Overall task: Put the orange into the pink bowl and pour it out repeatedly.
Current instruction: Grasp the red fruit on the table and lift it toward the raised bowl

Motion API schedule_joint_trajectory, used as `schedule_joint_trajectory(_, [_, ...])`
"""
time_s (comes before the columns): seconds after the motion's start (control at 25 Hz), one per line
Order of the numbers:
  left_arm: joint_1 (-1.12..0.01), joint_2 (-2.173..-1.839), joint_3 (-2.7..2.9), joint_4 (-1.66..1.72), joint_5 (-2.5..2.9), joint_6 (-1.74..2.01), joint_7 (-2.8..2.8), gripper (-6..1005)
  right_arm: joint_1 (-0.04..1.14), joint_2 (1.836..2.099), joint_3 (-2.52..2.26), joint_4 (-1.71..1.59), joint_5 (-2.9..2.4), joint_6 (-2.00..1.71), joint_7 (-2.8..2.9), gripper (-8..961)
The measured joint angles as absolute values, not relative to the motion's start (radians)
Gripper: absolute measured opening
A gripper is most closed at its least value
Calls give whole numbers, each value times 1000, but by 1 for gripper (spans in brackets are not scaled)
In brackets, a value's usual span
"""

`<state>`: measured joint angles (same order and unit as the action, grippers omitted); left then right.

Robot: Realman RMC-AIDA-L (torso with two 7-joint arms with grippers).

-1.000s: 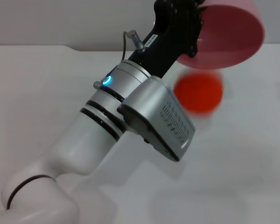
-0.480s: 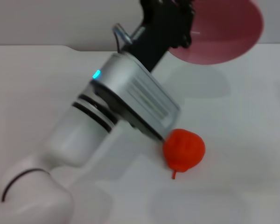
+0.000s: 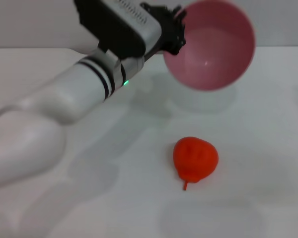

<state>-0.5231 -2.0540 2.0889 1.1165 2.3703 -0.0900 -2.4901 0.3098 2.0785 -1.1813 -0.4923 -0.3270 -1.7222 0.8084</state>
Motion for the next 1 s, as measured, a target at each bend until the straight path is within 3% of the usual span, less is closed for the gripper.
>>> schedule_joint_trajectory(0.48, [-752,-2054,1446,1040,2135,957,-2271,44,323,2063,-1177,-472,-377,-1669,901,568])
schedule_joint_trajectory(0.6, [-801,-2042,1269,977,2148,1096,-2227,44,327,2040,-1173,-475,-482,-1620,957,568])
schedule_joint_trajectory(0.8, [-823,-1962,1028,919,2252,1238,-2237,44,335,1978,-1169,-492,-703,-1527,1092,568])
schedule_joint_trajectory(0.88, [-812,-1950,1015,920,2257,1248,-2244,44,337,1954,-1162,-521,-818,-1478,1168,568])
schedule_joint_trajectory(1.0, [-792,-1939,1000,916,2261,1251,-2247,44,344,1942,-1127,-575,-1026,-1420,1262,568])
